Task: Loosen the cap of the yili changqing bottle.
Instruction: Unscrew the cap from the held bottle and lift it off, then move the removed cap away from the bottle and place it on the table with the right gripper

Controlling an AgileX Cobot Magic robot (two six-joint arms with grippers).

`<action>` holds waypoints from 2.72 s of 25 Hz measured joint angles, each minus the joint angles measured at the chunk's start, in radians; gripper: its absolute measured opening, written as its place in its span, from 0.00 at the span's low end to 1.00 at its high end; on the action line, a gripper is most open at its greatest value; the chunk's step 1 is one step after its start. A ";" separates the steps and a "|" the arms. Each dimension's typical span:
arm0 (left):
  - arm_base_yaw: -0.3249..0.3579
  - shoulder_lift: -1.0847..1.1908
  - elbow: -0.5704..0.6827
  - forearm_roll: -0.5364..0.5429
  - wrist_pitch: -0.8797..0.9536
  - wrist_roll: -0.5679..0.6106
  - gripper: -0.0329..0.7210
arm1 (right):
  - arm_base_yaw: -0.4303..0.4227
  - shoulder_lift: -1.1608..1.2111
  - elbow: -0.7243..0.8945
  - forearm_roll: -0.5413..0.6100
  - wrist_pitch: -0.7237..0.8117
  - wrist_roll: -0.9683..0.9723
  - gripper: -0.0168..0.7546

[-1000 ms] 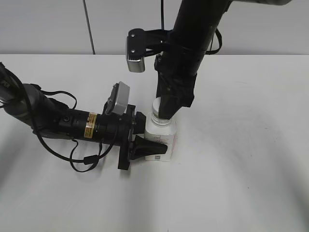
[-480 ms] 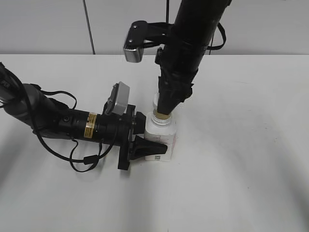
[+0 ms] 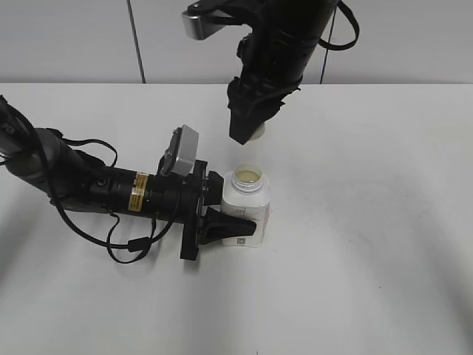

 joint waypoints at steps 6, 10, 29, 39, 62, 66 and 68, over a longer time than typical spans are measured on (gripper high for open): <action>0.000 0.000 0.000 0.000 0.000 0.000 0.53 | -0.013 -0.001 -0.001 0.000 0.000 0.127 0.52; 0.000 0.000 0.000 0.001 0.001 0.000 0.53 | -0.058 -0.006 -0.001 0.011 0.001 0.188 0.52; 0.001 0.000 0.000 0.001 0.000 0.000 0.52 | -0.363 -0.026 0.203 0.041 -0.112 0.352 0.52; 0.001 0.000 0.000 -0.001 0.000 0.000 0.51 | -0.457 -0.070 0.551 0.028 -0.366 0.366 0.52; 0.000 0.000 0.000 -0.012 0.001 -0.002 0.50 | -0.518 -0.079 0.729 0.000 -0.595 0.376 0.52; 0.000 0.000 0.000 -0.014 0.001 -0.002 0.50 | -0.518 -0.079 0.729 0.000 -0.595 0.376 0.56; 0.000 0.000 0.000 -0.014 0.002 -0.002 0.50 | -0.518 -0.079 0.729 0.000 -0.595 0.377 0.64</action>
